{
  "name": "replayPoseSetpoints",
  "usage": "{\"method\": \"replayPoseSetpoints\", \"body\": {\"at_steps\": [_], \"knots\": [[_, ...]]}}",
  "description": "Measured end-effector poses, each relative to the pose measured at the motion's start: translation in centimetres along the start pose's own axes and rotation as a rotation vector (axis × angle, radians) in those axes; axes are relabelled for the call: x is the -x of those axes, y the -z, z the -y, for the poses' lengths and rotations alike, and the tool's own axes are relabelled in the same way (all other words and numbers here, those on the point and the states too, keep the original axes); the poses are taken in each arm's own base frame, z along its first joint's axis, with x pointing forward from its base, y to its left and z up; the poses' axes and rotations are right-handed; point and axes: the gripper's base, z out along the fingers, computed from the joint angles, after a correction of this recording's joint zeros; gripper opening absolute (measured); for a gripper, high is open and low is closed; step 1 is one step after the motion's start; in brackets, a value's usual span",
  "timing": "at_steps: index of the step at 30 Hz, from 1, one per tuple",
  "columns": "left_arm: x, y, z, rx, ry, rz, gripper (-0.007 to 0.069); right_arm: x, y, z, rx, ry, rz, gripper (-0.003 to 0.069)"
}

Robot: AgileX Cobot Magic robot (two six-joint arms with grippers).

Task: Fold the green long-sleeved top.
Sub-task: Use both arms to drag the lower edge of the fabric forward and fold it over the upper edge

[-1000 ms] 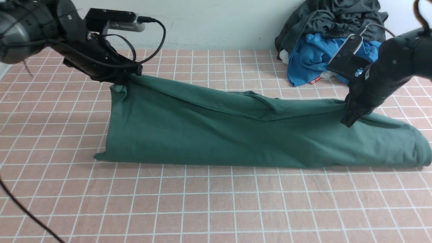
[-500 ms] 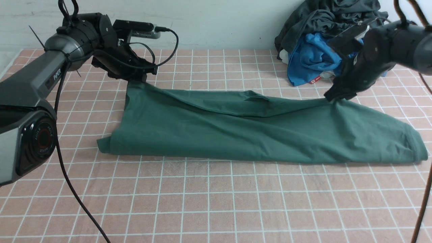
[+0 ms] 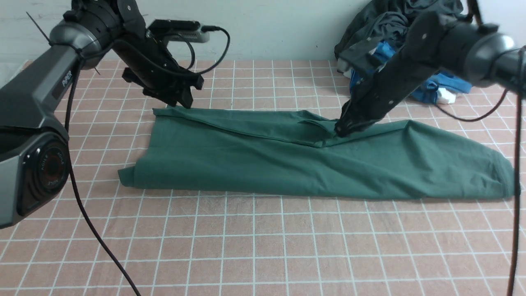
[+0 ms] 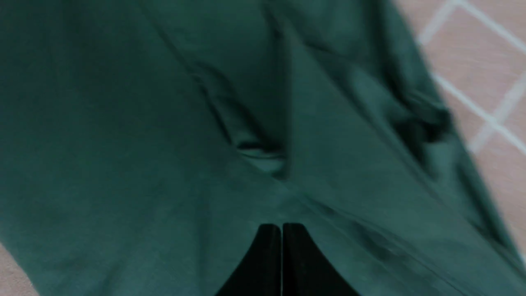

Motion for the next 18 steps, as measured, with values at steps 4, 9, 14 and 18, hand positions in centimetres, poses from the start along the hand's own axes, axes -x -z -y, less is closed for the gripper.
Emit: {"method": "replayPoseSetpoints", "body": {"at_steps": [4, 9, 14, 18], "knots": [[-0.4, -1.4, 1.8, -0.046, -0.103, -0.057, 0.0043, -1.4, -4.5, 0.2, 0.071, 0.142, -0.019, -0.0013], [-0.3, -1.6, 2.8, -0.06, -0.138, -0.05, -0.0002, -0.2, -5.7, 2.2, -0.126, 0.172, 0.142, -0.0013], [-0.3, -1.9, 3.2, -0.062, -0.145, -0.053, -0.0004, 1.1, -5.4, 5.0, -0.317, -0.13, 0.364, -0.0006], [-0.2, -2.1, 3.0, -0.055, -0.144, -0.033, -0.0004, 1.7, -3.7, 6.3, -0.341, -0.25, 0.43, 0.0017]]}}
